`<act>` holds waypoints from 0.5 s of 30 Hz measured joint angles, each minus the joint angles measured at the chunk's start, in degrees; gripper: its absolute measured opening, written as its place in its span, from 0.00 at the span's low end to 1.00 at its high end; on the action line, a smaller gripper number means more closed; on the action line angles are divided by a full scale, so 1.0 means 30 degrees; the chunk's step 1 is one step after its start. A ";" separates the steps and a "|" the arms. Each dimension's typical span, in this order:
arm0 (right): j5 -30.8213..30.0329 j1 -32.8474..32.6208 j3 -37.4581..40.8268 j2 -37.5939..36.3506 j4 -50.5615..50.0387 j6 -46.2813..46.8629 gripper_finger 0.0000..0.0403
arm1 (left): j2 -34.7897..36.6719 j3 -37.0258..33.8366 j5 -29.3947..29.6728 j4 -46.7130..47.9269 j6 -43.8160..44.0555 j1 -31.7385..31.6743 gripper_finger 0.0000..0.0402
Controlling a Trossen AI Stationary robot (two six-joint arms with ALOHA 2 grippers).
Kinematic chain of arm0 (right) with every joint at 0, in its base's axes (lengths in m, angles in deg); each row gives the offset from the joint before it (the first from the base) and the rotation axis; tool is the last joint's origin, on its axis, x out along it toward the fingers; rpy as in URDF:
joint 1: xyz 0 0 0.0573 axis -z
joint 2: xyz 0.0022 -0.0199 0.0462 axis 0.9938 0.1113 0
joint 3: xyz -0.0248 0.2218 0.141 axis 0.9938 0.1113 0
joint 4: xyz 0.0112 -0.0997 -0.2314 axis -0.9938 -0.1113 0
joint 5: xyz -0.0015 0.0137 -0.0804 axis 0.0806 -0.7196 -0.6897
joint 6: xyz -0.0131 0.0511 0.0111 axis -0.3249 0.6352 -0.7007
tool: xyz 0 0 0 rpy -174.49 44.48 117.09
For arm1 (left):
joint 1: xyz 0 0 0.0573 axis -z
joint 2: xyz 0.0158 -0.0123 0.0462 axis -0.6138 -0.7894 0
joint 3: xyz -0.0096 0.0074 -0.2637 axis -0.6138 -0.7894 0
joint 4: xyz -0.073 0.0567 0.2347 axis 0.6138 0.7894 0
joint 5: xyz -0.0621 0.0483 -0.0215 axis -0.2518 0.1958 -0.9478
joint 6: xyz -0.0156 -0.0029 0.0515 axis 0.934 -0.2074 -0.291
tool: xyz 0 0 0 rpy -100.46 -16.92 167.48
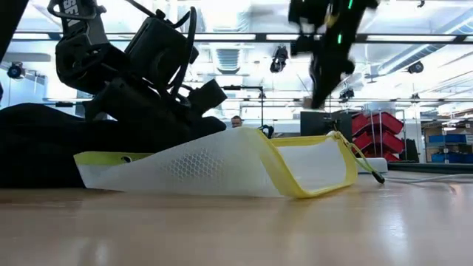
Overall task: Unpack backpack
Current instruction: Remove the light pink charger adapter from the white zip bag
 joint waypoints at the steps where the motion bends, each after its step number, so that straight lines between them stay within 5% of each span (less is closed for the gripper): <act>1: 0.0601 0.1062 0.0185 0.0350 0.0242 -0.0129 0.42 | 0.0000 0.0000 -0.0011 -0.0006 0.0034 0.0035 0.00; 4: 0.2901 0.3394 0.0643 0.1623 0.1507 -0.0157 0.42 | 0.0000 0.0000 -0.0011 -0.0015 0.0188 0.0086 0.00; 8: 0.3575 0.5277 0.0695 0.3595 0.2276 0.1265 0.42 | -0.0007 0.0000 -0.0018 -0.0010 0.0506 0.0093 0.00; 15: 0.3615 0.5282 0.0345 0.4977 0.2226 0.3106 0.42 | -0.0007 0.0000 -0.0026 0.0064 0.0711 0.0093 0.00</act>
